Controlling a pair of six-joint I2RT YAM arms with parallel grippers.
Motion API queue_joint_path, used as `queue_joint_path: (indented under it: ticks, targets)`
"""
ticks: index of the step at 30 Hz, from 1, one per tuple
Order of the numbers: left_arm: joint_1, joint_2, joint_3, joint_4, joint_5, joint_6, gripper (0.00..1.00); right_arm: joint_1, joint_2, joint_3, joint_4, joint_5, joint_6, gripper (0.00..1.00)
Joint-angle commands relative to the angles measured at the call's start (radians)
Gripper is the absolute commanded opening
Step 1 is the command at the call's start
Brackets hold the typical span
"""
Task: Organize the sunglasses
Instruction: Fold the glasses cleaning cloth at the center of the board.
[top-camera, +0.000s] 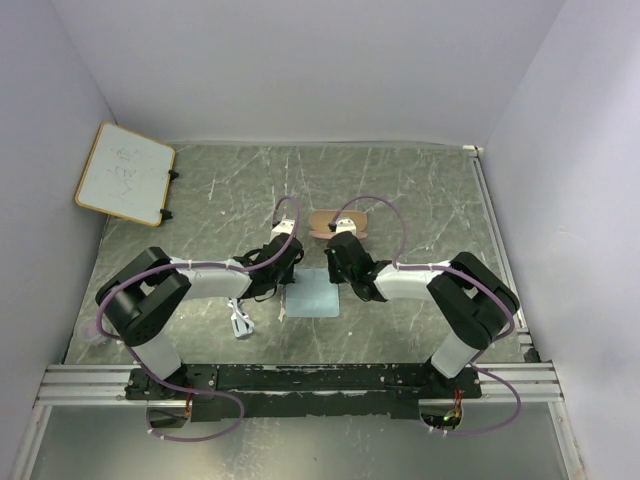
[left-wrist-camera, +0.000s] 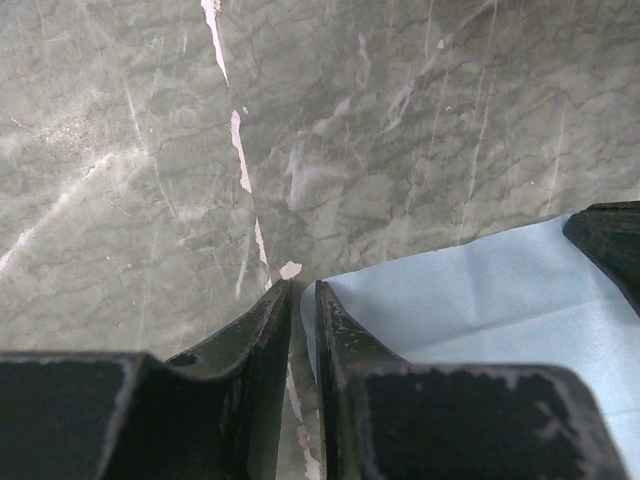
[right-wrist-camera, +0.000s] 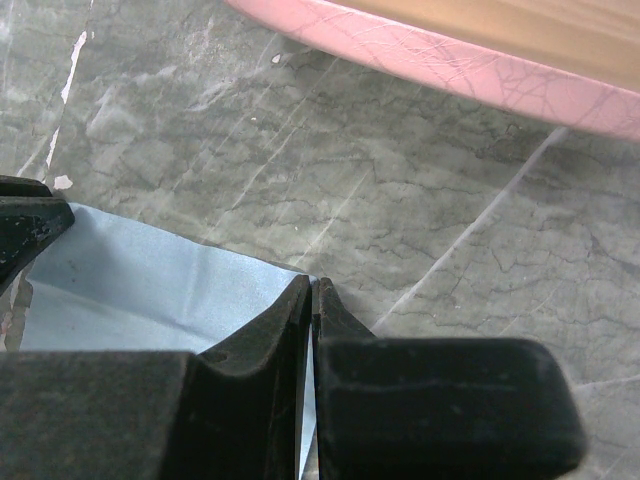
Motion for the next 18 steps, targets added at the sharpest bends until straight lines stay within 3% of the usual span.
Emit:
queue_joint_path:
  ticks: [1,18]
  targets:
    - [-0.015,0.031,-0.007,-0.072,0.081,-0.001,0.27,-0.003,0.016,-0.012,-0.005,0.003,0.005,0.04]
    - [-0.032,0.053,0.011,-0.076,0.096,-0.001,0.23,-0.003,0.017,-0.014,-0.003,0.006,0.005,0.04]
